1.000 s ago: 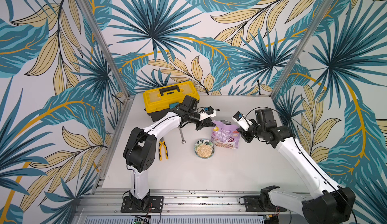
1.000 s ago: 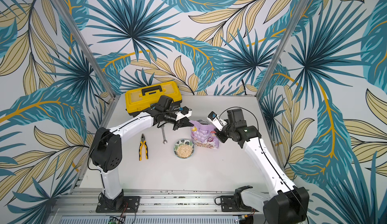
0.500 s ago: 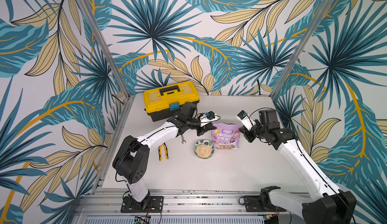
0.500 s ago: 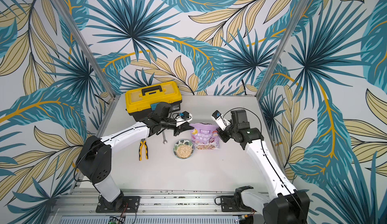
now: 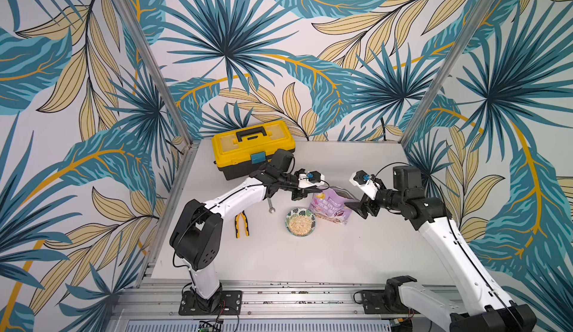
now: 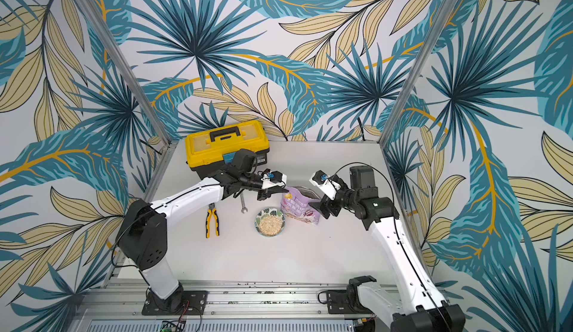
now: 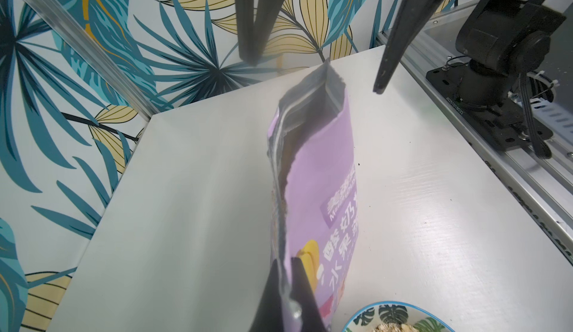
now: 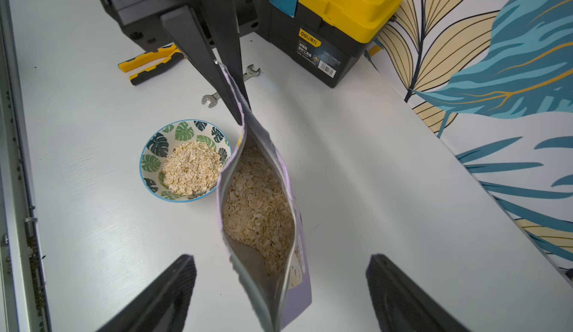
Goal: Pour the oats into the breakfast bowl
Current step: Adjust the oats bag at the center of the board, then close the oats bag at the center of the board.
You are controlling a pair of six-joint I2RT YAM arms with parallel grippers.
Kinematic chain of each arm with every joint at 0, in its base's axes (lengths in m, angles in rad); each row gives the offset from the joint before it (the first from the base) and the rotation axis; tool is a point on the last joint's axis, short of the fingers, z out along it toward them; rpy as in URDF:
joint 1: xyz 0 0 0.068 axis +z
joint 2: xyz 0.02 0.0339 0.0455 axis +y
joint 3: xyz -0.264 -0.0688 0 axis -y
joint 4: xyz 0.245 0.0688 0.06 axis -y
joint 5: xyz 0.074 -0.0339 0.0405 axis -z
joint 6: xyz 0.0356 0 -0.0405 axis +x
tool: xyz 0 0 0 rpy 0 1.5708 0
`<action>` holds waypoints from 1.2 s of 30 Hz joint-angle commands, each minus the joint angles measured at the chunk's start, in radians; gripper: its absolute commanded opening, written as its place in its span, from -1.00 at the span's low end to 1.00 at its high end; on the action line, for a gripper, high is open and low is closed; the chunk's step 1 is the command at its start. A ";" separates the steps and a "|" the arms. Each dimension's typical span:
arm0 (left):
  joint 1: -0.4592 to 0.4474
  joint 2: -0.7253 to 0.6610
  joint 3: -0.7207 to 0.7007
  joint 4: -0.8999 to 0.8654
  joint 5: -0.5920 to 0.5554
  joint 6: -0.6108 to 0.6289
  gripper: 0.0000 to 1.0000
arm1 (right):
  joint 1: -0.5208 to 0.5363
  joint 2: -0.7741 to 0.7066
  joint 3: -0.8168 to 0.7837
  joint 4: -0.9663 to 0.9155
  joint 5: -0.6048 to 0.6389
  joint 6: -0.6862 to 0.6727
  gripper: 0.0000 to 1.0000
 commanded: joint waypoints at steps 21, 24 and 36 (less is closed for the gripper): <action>0.023 -0.010 0.048 0.055 0.097 0.033 -1.00 | 0.024 0.160 0.094 -0.108 0.166 -0.093 -1.00; 0.030 -0.018 0.038 0.060 0.097 0.028 -1.00 | 0.023 0.135 0.090 -0.053 0.215 -0.076 -0.61; 0.025 0.001 0.042 0.103 0.132 0.015 -1.00 | 0.117 0.198 0.118 -0.018 0.157 -0.092 0.08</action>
